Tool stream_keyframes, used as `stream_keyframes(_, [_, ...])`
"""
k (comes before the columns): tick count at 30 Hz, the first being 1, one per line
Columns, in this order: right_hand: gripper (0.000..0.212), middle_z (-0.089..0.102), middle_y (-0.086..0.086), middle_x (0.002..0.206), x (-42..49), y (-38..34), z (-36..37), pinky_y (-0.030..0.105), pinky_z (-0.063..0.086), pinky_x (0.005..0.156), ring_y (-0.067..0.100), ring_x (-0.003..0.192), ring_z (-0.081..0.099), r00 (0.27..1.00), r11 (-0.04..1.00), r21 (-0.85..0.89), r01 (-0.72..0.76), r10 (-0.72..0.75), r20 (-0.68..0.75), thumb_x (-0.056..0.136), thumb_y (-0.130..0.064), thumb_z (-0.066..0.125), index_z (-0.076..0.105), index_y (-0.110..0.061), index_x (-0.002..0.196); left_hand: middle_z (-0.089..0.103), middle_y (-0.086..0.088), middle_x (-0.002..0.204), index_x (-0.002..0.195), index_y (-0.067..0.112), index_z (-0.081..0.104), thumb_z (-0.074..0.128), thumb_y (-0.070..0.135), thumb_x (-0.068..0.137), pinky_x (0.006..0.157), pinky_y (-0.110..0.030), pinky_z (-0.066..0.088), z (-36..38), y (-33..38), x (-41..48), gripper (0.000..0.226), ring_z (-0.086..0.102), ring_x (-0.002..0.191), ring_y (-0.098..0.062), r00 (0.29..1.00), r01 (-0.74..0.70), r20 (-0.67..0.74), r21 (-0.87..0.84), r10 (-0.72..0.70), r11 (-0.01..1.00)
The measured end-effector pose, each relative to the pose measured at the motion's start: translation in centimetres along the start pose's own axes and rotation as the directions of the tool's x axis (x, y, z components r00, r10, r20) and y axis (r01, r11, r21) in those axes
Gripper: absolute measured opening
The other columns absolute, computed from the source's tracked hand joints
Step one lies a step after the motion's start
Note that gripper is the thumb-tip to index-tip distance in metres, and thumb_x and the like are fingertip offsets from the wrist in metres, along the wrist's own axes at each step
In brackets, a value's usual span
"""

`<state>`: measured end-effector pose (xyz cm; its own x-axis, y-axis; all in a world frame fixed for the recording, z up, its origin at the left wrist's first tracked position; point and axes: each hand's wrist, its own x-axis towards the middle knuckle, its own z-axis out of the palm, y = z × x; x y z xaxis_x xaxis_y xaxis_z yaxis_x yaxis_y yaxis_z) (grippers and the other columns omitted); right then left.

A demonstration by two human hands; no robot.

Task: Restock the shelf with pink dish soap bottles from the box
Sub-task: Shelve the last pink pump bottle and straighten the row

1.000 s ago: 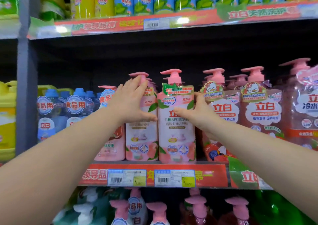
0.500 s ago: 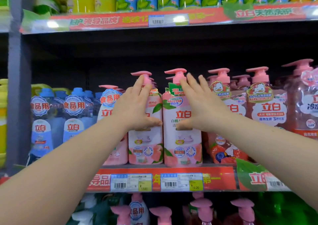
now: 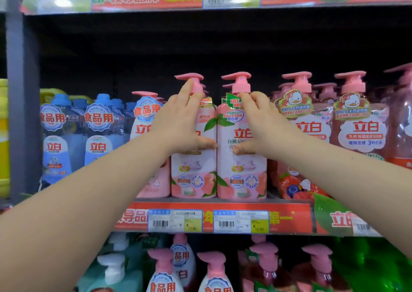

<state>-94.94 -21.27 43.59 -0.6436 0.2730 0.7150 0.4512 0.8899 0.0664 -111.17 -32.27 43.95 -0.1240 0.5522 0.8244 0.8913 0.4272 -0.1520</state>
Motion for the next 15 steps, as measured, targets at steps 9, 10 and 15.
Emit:
stream_keyframes(9, [0.125, 0.012, 0.006, 0.153, 1.0, 1.5, 0.9, 0.045, 0.034, 0.108, 0.037, 0.136, 0.029, 1.0, 0.999, 0.048, 0.008, -0.01, 0.028, 0.062, -0.04, 0.085, 0.002, -0.018, 0.152, -0.005, -0.001, 0.16, 0.149, 0.021, 0.013, 0.074, 0.065, 0.058, 0.106, -0.044, 0.034, 0.1, -0.1, 0.0, 0.118, 0.021, 0.14, -0.028, 1.0, -0.008, 0.018, -0.002, 0.008, 1.0])
stream_keyframes(10, [0.125, 0.011, 0.005, 0.153, 1.0, 1.5, 0.9, 0.043, 0.037, 0.104, 0.036, 0.133, 0.034, 1.0, 0.999, 0.048, 0.003, -0.005, 0.025, 0.061, -0.041, 0.085, 0.002, -0.019, 0.151, -0.005, -0.002, 0.16, 0.149, 0.02, 0.013, 0.074, 0.065, 0.057, 0.106, -0.044, 0.033, 0.1, -0.1, 0.0, 0.118, 0.021, 0.14, -0.028, 1.0, -0.01, 0.02, -0.005, 0.01, 1.0])
stream_keyframes(15, [0.122, 0.009, 0.001, 0.152, 0.9, 1.5, 1.0, 0.029, 0.037, 0.079, 0.033, 0.115, 0.053, 1.0, 0.996, 0.09, -0.02, 0.02, 0.004, 0.061, -0.039, 0.085, 0.004, -0.024, 0.151, -0.011, -0.006, 0.159, 0.151, 0.017, 0.001, 0.071, 0.067, 0.06, 0.116, -0.046, 0.015, -0.1, 0.2, 0.2, 0.125, 0.001, 0.145, -0.032, 0.998, 0.008, 0.059, 0.042, -0.01, 0.999])
